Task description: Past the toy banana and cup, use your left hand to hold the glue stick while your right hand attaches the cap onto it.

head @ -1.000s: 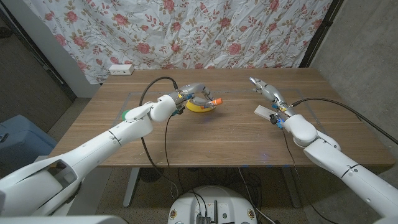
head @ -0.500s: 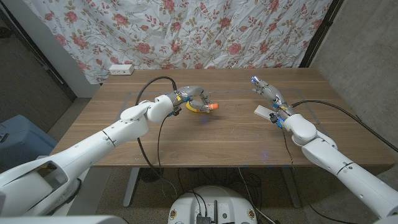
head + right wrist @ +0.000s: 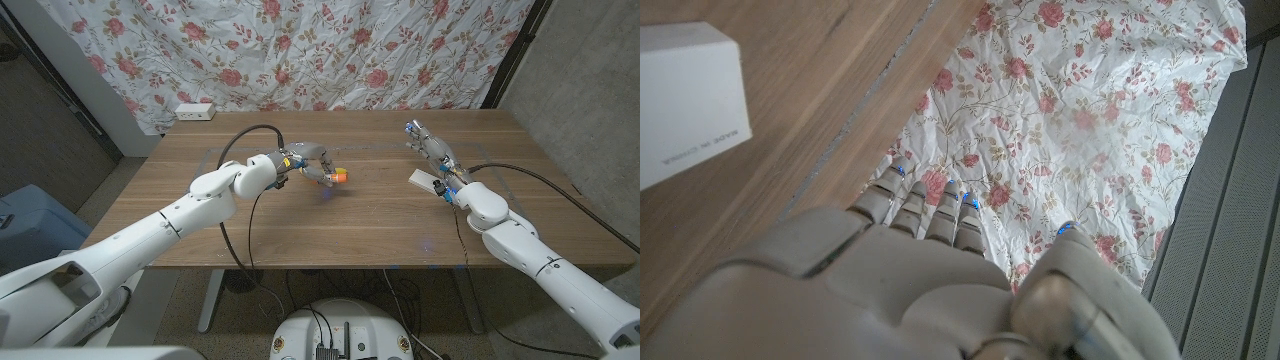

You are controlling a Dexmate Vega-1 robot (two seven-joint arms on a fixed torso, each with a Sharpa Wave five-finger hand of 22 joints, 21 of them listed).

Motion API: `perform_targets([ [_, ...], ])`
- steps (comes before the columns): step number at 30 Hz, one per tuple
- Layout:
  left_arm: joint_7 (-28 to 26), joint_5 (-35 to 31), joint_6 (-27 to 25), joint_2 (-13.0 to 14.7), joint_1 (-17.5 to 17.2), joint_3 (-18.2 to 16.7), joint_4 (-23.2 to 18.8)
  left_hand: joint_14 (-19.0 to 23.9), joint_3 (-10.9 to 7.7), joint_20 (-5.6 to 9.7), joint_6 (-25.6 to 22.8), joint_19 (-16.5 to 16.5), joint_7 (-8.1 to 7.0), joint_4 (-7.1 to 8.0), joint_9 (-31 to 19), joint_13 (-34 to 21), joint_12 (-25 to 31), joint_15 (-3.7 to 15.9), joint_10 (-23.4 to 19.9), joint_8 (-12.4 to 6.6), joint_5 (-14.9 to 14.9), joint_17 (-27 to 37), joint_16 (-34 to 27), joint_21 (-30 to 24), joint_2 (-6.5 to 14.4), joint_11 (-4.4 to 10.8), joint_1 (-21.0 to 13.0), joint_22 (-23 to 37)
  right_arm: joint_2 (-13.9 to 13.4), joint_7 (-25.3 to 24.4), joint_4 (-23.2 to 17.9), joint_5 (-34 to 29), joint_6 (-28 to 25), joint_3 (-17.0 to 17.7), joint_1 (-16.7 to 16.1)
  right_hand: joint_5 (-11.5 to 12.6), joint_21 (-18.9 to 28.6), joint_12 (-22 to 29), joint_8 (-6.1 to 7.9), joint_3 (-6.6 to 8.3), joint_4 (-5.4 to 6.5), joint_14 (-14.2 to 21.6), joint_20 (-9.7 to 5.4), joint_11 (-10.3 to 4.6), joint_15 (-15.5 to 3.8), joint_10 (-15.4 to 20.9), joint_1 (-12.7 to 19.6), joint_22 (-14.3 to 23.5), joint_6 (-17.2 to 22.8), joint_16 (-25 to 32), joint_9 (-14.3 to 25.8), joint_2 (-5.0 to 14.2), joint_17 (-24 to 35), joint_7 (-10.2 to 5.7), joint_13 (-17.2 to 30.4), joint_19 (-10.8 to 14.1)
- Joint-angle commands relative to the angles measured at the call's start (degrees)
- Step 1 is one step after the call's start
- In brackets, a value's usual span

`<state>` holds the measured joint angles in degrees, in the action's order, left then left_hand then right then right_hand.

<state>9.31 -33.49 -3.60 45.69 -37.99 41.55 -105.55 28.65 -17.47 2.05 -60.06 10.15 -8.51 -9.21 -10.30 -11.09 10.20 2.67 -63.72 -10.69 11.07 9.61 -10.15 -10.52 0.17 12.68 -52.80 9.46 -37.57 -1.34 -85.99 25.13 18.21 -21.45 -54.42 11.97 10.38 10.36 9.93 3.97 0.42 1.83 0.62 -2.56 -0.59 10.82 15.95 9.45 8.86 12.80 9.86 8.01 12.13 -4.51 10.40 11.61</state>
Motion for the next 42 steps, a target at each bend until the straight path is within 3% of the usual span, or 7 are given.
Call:
perform_targets([
  [1, 2.68, -2.83, -1.36, 0.8, -0.47, 0.37, -1.0, -0.1, -0.28, -0.05, -0.34, -0.09, -0.87, 0.12, -1.13, -0.27, 0.47, 8.24, -0.1, -0.59, 0.22, 0.12, -0.07, 0.06, 1.9, 0.15, -1.4, 0.12, 2.57, 3.83, 4.76, 5.13, 2.19, -0.16, 1.63, 0.1, -0.16, 0.06, 0.15, 0.17, 0.17, -0.16, -0.04, 0.06, -0.04, -0.08, -0.68, 0.14, 0.02, -0.22, 0.16, -0.13, 0.19, -0.07, 0.12, -0.2],
  [19, 4.84, -5.29, -2.13, 0.93, -0.38, 1.24, -0.85, -0.23, -0.6, -0.05, -0.11, 0.07, -1.38, -0.49, -1.06, -0.23, 0.44, 8.56, 0.7, -0.67, 0.37, 0.12, -0.16, -0.05, 1.94, 0.25, -2.31, 0.1, 6.1, 5.3, 10.38, 7.64, 5.1, -0.59, 3.01, 0.21, 0.06, 0.23, 0.48, 0.37, -0.16, 0.19, -0.26, 0.13, -0.31, -0.1, -0.62, 0.12, 0.35, -0.3, 0.16, -0.48, -0.03, 0.19, 0.13, -0.12],
  [42, 6.11, -10.88, -3.94, 0.86, -1.02, 2.05, -1.75, -0.27, -0.5, -0.04, 1.08, 0.12, -2.08, -0.55, -0.98, -0.19, 0.33, 8.51, 2.42, -0.45, 0.37, 0.19, -0.31, -0.07, 1.6, 0.27, -2.76, 0.09, 9.09, 6.06, 14.49, 9.1, 7.81, -0.84, 3.66, 0.33, 0.49, 0.44, 0.74, 0.73, -0.32, 0.1, -0.15, 0.18, -0.28, 0.13, -0.87, 0.11, 0.87, -0.54, 0.18, -0.54, -0.14, 0.29, 0.16, 0.91],
])
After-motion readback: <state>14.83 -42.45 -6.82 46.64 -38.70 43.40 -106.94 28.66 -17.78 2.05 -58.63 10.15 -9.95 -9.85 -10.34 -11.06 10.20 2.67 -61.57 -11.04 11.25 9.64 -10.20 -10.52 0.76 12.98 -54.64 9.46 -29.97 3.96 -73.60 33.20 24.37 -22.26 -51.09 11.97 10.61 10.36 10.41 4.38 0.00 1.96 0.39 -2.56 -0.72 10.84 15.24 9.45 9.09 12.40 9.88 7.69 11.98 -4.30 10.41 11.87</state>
